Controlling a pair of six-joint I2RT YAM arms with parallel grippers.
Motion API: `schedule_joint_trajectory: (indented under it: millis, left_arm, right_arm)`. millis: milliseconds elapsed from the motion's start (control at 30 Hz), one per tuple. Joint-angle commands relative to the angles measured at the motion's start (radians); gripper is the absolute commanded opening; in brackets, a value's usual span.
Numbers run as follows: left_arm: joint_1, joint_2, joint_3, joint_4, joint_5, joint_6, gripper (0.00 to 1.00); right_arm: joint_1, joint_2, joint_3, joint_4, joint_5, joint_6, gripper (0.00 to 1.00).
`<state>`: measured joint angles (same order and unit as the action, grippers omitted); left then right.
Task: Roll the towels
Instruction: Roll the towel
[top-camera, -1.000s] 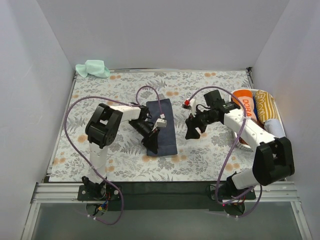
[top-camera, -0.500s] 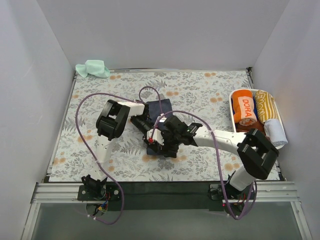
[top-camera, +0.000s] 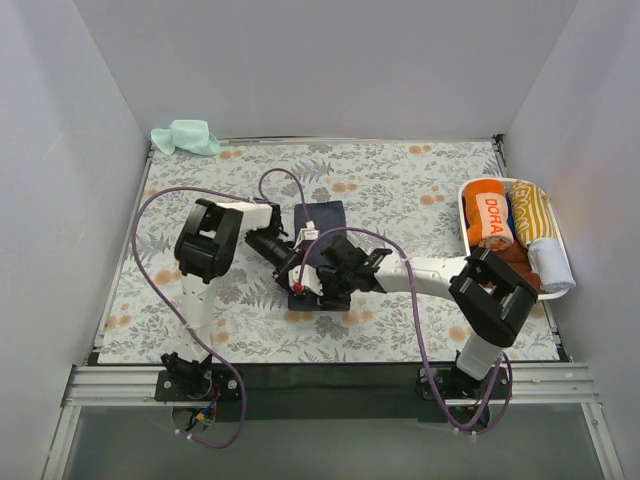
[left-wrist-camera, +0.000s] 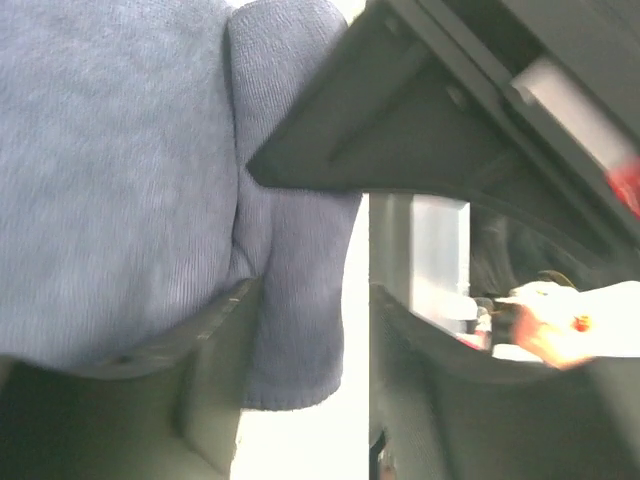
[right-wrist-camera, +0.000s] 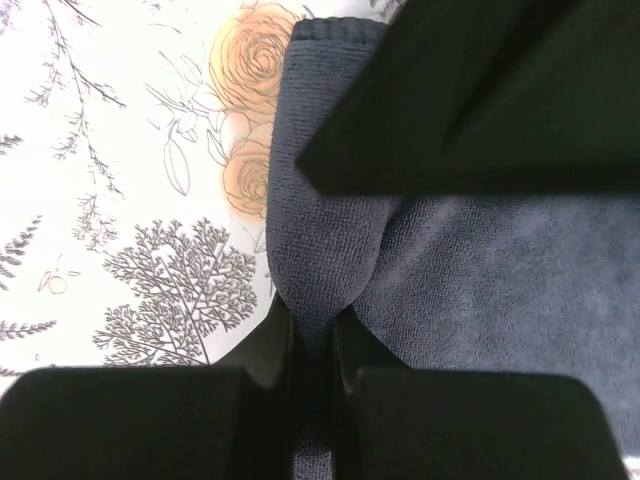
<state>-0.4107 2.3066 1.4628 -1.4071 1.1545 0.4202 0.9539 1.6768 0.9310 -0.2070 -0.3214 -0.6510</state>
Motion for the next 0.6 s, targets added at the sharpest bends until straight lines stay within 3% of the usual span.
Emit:
schedule_joint_trajectory:
  millis: [0, 33, 67, 100, 233, 333, 400, 467, 567]
  left_arm:
    - [0.11, -0.128, -0.076, 0.188, -0.228, 0.092, 0.48]
    - [0.163, -0.162, -0.091, 0.195, -0.185, 0.097, 0.51]
    - [0.193, -0.203, -0.107, 0.201, -0.171, 0.098, 0.63]
    - [0.223, -0.272, -0.142, 0.226, -0.161, 0.097, 0.68]
    - [0.367, -0.496, -0.257, 0.376, -0.176, 0.036, 0.69]
    - [0.383, -0.731, -0.405, 0.571, -0.272, -0.069, 0.69]
    - [0.372, -0.87, -0.49, 0.687, -0.314, -0.084, 0.7]
    - [0.294, -1.062, -0.611, 0.743, -0.364, -0.064, 0.72]
    - [0.075, -1.252, -0.76, 0.835, -0.531, -0.028, 0.75]
  right_arm:
    - [-0.035, 0.05, 0.041, -0.188, -0.16, 0.004, 0.01]
    - [-0.046, 0.067, 0.057, -0.207, -0.188, 0.011, 0.01]
    - [-0.056, 0.078, 0.071, -0.222, -0.246, 0.02, 0.01]
    - [-0.081, 0.09, 0.104, -0.259, -0.275, 0.03, 0.01]
    - [-0.132, 0.203, 0.199, -0.356, -0.407, 0.071, 0.01]
    - [-0.167, 0.3, 0.273, -0.417, -0.499, 0.088, 0.01]
    - [-0.194, 0.354, 0.31, -0.48, -0.556, 0.079, 0.01]
    - [-0.216, 0.432, 0.368, -0.538, -0.603, 0.065, 0.01]
    - [-0.237, 0.535, 0.445, -0.615, -0.639, 0.044, 0.01]
